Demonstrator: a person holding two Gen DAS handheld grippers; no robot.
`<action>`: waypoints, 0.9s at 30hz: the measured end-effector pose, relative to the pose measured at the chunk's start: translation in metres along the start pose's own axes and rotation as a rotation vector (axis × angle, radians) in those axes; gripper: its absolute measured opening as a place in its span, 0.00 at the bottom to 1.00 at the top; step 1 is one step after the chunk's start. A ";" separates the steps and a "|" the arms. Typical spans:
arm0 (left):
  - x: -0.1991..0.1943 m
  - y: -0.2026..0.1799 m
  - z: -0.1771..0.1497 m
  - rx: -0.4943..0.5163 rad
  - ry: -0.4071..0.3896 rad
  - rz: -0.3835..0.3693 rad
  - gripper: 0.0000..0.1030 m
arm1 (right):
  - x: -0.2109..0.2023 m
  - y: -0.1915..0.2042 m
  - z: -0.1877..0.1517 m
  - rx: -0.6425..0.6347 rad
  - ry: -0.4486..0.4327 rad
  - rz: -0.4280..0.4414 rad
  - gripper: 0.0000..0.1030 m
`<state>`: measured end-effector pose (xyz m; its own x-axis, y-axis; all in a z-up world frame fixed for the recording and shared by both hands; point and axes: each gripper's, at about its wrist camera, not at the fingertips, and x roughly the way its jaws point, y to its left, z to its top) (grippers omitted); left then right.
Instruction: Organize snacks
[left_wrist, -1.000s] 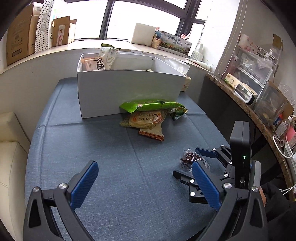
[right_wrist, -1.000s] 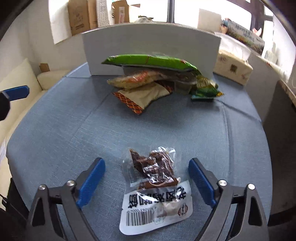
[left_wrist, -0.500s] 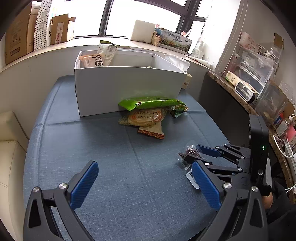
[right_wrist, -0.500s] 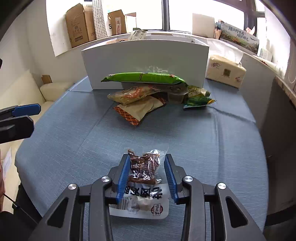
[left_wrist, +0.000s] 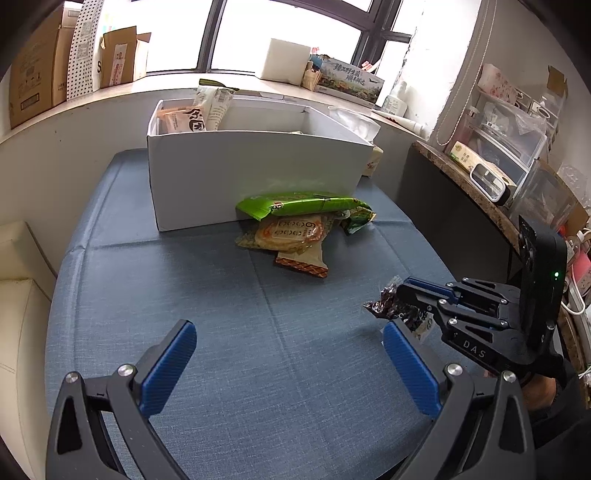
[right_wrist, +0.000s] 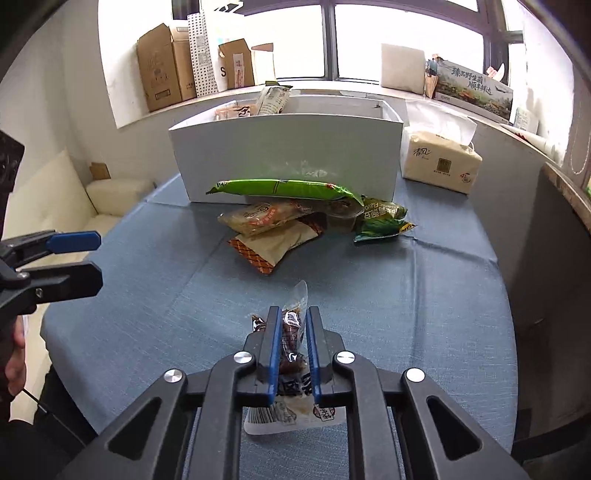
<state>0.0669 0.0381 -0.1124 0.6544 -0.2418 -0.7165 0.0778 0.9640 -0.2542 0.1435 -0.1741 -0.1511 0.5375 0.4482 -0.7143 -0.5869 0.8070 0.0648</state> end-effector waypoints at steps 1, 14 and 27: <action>-0.001 0.000 0.000 0.001 -0.002 0.003 1.00 | -0.002 -0.001 0.001 0.006 -0.009 0.006 0.05; 0.003 -0.001 0.001 -0.003 0.007 -0.001 1.00 | 0.010 -0.016 -0.003 0.047 0.022 0.047 0.02; 0.007 -0.005 -0.001 0.014 0.013 -0.004 1.00 | 0.005 -0.015 -0.037 -0.086 0.094 0.076 0.95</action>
<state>0.0697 0.0314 -0.1167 0.6441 -0.2470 -0.7240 0.0913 0.9645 -0.2478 0.1324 -0.1981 -0.1815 0.4325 0.4654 -0.7722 -0.6758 0.7343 0.0641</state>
